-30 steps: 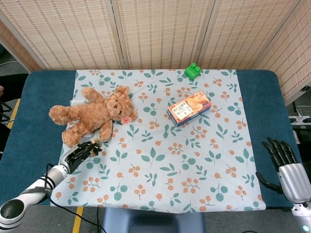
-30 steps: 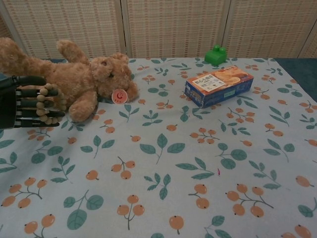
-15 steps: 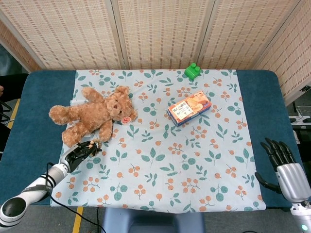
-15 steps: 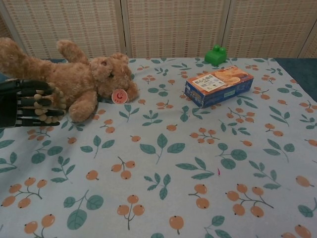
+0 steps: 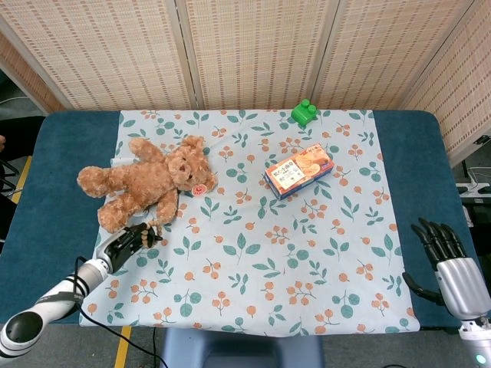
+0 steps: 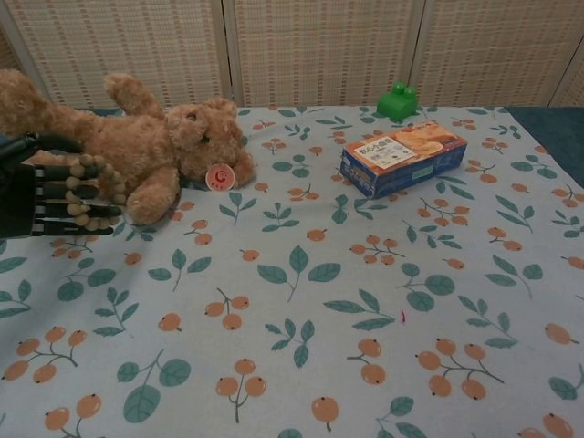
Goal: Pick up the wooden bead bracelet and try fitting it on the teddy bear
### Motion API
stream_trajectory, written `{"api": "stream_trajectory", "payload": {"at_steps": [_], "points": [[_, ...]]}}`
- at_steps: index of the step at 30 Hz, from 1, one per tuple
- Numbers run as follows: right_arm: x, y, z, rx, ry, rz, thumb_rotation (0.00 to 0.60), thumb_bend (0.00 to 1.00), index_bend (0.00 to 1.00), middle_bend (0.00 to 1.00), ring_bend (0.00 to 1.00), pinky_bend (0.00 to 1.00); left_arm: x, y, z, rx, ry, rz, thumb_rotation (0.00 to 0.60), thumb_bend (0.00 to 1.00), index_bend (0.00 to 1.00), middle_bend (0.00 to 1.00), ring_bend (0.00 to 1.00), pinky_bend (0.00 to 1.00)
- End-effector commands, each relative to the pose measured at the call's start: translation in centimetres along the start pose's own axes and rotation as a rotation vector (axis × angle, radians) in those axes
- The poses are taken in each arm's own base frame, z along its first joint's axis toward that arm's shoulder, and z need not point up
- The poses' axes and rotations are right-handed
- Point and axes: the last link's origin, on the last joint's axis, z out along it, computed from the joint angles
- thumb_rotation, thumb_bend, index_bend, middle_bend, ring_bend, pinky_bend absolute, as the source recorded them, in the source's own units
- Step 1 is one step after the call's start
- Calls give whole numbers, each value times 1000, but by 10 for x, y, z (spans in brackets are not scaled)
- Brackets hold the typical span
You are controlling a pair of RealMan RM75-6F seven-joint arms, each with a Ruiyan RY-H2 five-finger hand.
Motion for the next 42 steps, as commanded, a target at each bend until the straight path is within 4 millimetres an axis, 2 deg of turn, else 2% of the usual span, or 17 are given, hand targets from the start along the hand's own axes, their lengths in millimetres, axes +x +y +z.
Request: {"api": "stream_trajectory", "payload": {"at_steps": [1,7,16,18,21,24,30,34,37,39,42], "points": [[0,0,0,1,-1,0,543,238,0,0,0,0,-1,-1,0,2,-4,14,287,561,546,673,305,91],[0,0,0,0,2,0,543,238,0,0,0,0,-2,-2,1,0,-4,18,296,646,549,673,304,91],[0,0,0,-1,0,0,543,238,0,0,0,0,-4,-2,1,-1,-12,33,278,644,537,672,305,91],[1,1,-1,-2,1,1,543,238,0,0,0,0,-4,-2,1,-1,-12,33,294,644,537,672,304,91],[1,1,-1,-2,3,0,543,238,0,0,0,0,-4,-2,1,3,-14,38,363,660,534,671,305,91],[1,1,-1,-3,1,0,544,238,0,0,0,0,-5,-2,2,3,-18,40,370,715,526,668,305,91],[1,1,0,-5,0,0,542,238,0,0,0,0,-7,-1,3,4,-29,54,361,894,494,645,302,84],[1,1,-1,-6,-1,1,543,238,0,0,0,0,-9,-1,3,8,-44,84,420,985,464,618,287,77],[1,2,0,-8,-1,0,544,238,0,0,0,0,-10,-1,3,9,-49,99,547,1000,429,585,267,69],[1,2,0,-8,-1,0,544,238,0,0,0,0,-10,-1,3,6,-52,97,572,1000,420,579,263,66],[1,2,0,-8,-2,0,543,238,0,0,0,0,-10,-1,4,3,-53,94,564,943,414,573,259,66]]}}
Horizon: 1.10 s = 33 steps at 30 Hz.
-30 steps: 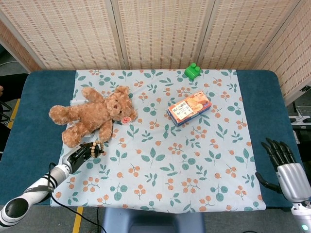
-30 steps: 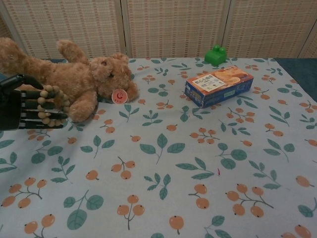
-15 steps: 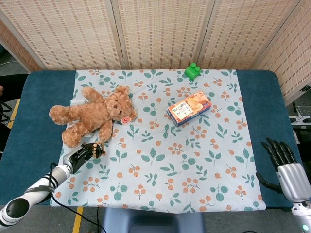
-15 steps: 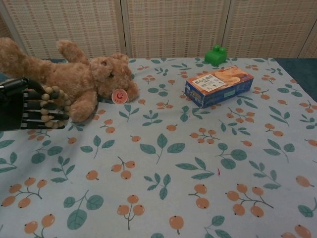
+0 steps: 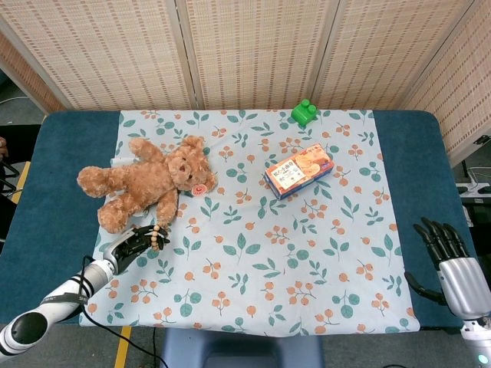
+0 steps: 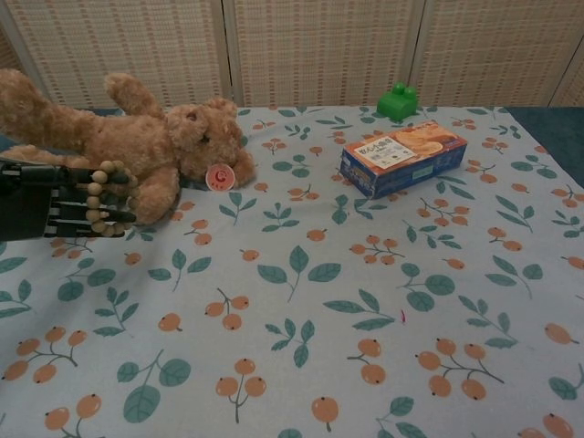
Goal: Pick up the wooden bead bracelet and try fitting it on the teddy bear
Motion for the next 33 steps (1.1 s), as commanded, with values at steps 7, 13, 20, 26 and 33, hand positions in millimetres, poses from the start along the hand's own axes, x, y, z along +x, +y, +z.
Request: {"api": "stream_trajectory", "payload": {"at_steps": [7,13,20,26,33], "points": [[-1,0,0,1,-9,-3,543,238,0,0,0,0,0,-3,0,-28,15,-59,157,517,430,561,256,62],[-1,0,-1,-2,-14,-4,543,238,0,0,0,0,0,-5,0,-21,5,-58,28,484,442,568,256,62],[0,0,0,-4,-11,-4,543,238,0,0,0,0,-1,-6,1,-11,1,-7,204,517,452,585,256,61],[0,1,0,-6,-10,-5,543,238,0,0,0,0,0,-7,2,-8,4,6,398,542,449,584,256,61],[0,1,0,-6,-11,-6,544,238,0,0,0,0,1,-7,3,-5,9,-16,491,544,449,585,256,61]]}}
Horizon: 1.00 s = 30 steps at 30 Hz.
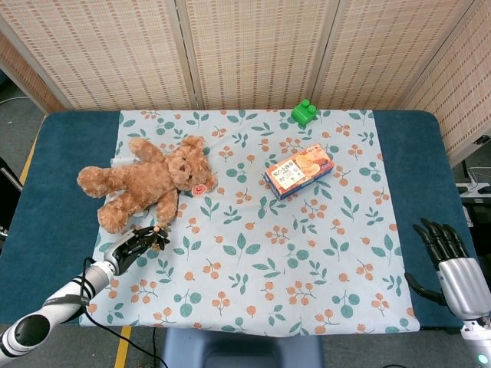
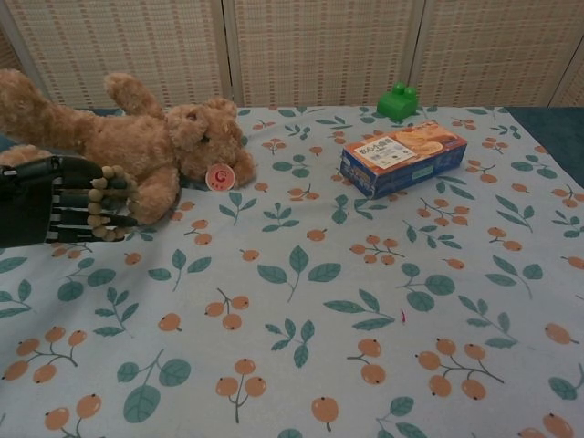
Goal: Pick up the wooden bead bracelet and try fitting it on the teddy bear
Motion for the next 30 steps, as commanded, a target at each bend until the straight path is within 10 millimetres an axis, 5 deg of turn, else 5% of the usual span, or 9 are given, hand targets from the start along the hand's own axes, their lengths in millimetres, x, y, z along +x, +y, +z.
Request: {"api": "stream_trajectory", "payload": {"at_steps": [1,11,16,30], "points": [[0,0,0,0,-2,0,544,238,0,0,0,0,0,0,0,1,1,-11,504,544,449,585,256,61],[-1,0,0,-1,-6,-2,543,238,0,0,0,0,1,0,0,8,1,-38,526,543,472,603,258,61],[0,0,0,-3,-5,-3,543,238,0,0,0,0,1,0,0,13,-1,-40,469,533,487,615,260,61],[1,0,-1,-2,-2,-1,543,238,0,0,0,0,-2,-8,-4,17,5,-26,430,541,519,644,269,61]]}}
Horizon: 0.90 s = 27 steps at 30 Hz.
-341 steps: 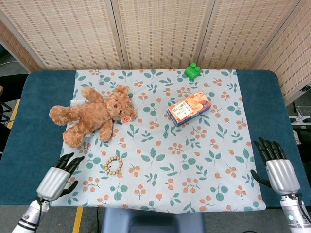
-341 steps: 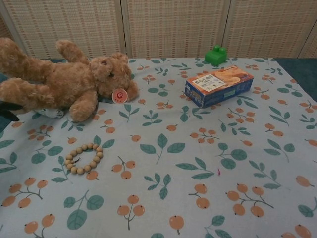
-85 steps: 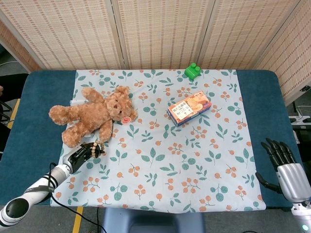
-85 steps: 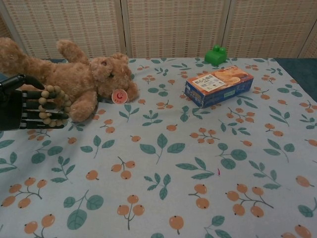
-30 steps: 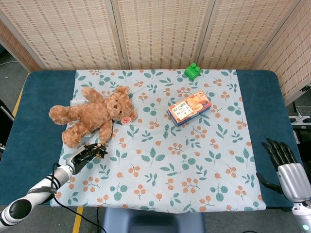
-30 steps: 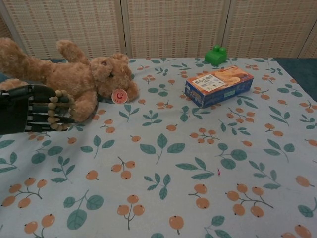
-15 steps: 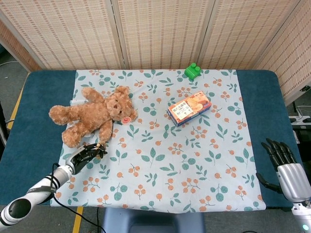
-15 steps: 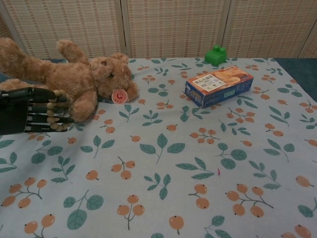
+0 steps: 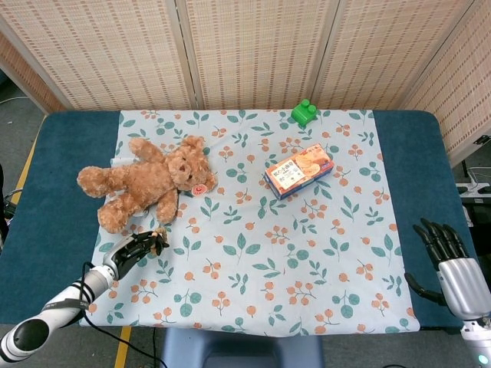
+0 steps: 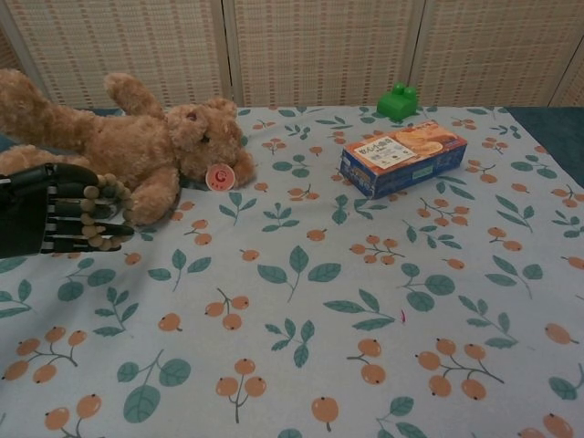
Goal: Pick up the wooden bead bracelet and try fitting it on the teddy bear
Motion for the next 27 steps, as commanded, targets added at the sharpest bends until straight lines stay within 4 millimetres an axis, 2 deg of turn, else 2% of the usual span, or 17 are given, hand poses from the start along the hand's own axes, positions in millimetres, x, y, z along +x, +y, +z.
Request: {"api": "stream_trajectory", "payload": {"at_steps": [1,6,18,22,24,27], "points": [[0,0,0,0,1,0,543,238,0,0,0,0,0,0,0,1,1,1,426,541,520,646,269,61],[0,0,0,-1,2,2,543,238,0,0,0,0,-1,0,1,2,1,8,403,608,523,649,271,61],[1,1,0,-2,4,1,543,238,0,0,0,0,-3,0,2,10,-3,17,437,875,526,650,271,61],[1,1,0,-3,5,1,543,238,0,0,0,0,-4,0,2,11,-8,27,487,988,523,649,271,58],[1,1,0,-4,6,1,543,238,0,0,0,0,-4,0,2,14,-12,47,555,1000,511,641,271,55],[1,1,0,-4,5,1,544,238,0,0,0,0,-5,0,2,7,-12,52,582,986,495,630,271,50]]}}
